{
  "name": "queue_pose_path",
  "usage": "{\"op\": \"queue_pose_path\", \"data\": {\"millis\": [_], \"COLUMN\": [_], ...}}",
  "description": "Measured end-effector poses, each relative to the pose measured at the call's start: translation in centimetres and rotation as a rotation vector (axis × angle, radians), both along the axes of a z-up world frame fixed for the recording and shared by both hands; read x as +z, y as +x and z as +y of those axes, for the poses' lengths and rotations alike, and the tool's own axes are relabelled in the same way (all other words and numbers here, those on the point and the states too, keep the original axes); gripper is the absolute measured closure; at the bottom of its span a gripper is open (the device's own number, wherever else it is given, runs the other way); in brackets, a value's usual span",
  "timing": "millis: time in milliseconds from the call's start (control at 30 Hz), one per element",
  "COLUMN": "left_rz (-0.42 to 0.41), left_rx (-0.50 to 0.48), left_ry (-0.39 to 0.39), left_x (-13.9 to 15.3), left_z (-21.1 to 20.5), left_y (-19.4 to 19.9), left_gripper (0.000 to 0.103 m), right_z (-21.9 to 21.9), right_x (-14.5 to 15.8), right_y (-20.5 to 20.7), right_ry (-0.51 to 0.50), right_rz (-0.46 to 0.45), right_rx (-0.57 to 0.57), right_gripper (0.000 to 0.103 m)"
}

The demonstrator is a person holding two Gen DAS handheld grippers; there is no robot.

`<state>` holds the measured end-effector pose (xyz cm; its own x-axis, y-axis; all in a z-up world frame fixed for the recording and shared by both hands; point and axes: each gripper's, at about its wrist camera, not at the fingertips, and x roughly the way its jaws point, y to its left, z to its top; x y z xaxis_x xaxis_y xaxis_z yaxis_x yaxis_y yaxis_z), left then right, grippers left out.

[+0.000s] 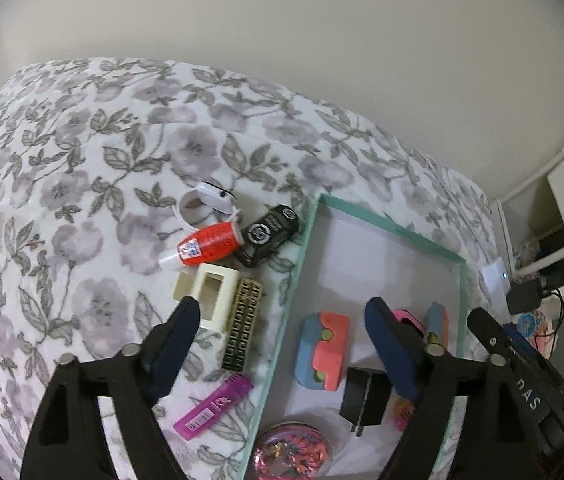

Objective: Organize rigid objects
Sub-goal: 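Open both tools to drop the charger and carrot knife into the tray, then withdraw both tools from the tray toward the remaining toys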

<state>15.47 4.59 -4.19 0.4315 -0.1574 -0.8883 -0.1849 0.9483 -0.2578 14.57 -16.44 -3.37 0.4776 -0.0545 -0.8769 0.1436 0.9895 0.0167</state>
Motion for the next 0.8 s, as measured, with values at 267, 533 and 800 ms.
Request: {"op": "queue_pose_path", "data": {"millis": [267, 533, 800], "left_rz": [-0.02, -0.024, -0.043], "left_rx": [0.058, 0.083, 0.104], "left_ry": [0.07, 0.076, 0.07], "left_x": [0.1, 0.2, 0.8], "left_z": [1.4, 2.4, 4.0], "left_y": [0.0, -0.2, -0.7], "left_gripper": [0.009, 0.002, 0.001], "right_z": [1.5, 3.0, 4.2], "right_x": [-0.4, -0.7, -1.1], "right_y": [0.1, 0.3, 0.3], "right_ry": [-0.027, -0.06, -0.065], "right_rz": [-0.001, -0.005, 0.001], "right_rx": [0.047, 0.092, 0.109], "right_gripper": [0.013, 0.001, 0.0]}}
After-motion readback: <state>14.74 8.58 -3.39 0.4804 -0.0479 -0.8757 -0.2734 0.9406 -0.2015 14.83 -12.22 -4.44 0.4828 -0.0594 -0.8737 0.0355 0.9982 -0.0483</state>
